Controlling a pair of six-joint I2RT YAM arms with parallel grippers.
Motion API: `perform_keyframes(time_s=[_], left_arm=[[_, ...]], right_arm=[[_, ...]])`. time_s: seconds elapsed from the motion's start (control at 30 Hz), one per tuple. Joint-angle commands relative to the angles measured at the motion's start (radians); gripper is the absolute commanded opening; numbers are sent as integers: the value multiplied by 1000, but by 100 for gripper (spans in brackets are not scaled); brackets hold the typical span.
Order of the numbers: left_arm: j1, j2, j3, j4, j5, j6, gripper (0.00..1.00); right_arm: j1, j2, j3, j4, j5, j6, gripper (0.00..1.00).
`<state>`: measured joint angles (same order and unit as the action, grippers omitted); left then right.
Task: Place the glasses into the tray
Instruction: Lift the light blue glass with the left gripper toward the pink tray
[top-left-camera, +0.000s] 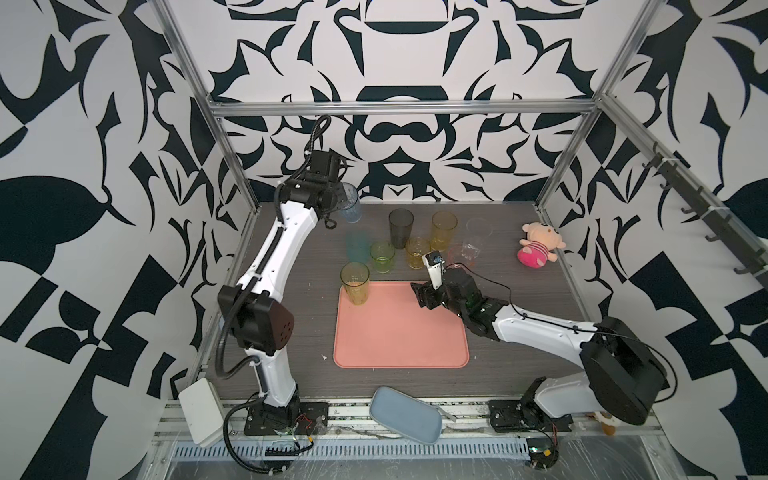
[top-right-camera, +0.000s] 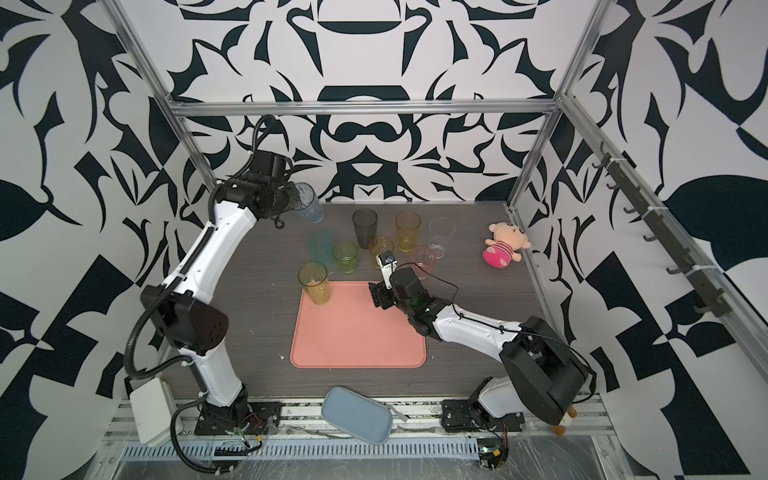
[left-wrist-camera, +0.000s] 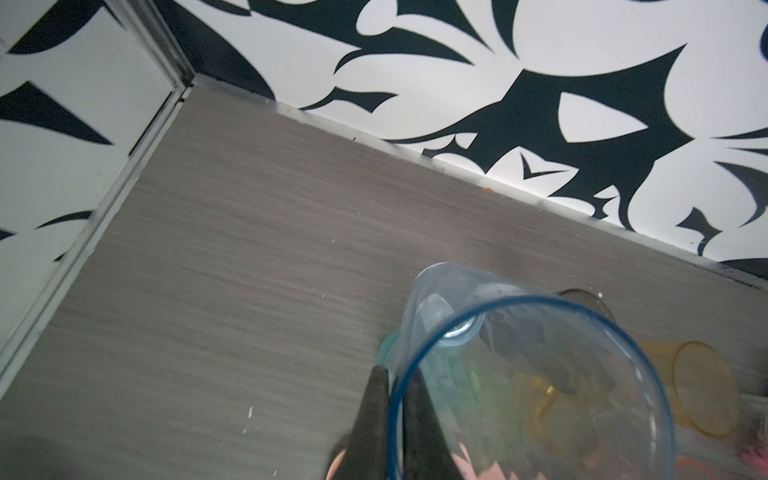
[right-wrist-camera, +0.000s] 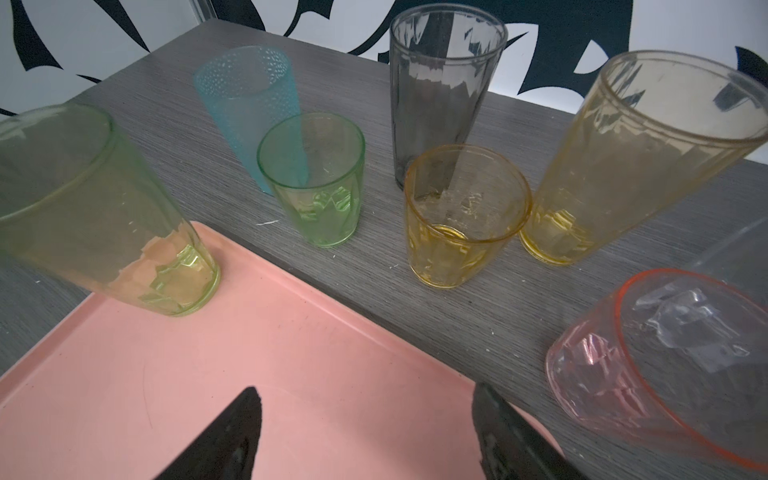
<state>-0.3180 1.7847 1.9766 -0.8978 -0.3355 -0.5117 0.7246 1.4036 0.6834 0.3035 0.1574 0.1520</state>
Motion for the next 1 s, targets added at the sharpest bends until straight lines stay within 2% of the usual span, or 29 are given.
perform_keyframes(time_s=[0.0, 0.33, 0.4, 0.97], left_arm=[[6, -118, -80, -39, -47, 6, 0], [6, -347, -197, -172, -95, 22, 0], [6, -381, -213, -210, -105, 25, 0], [5, -568, -368, -488, -174, -1, 0]], right_arm=[[6, -33, 28, 9, 26, -16, 82], [6, -38, 28, -2, 25, -15, 82], [6, -34, 32, -4, 64, -17, 82], [6, 3, 67, -43, 78, -9, 82]])
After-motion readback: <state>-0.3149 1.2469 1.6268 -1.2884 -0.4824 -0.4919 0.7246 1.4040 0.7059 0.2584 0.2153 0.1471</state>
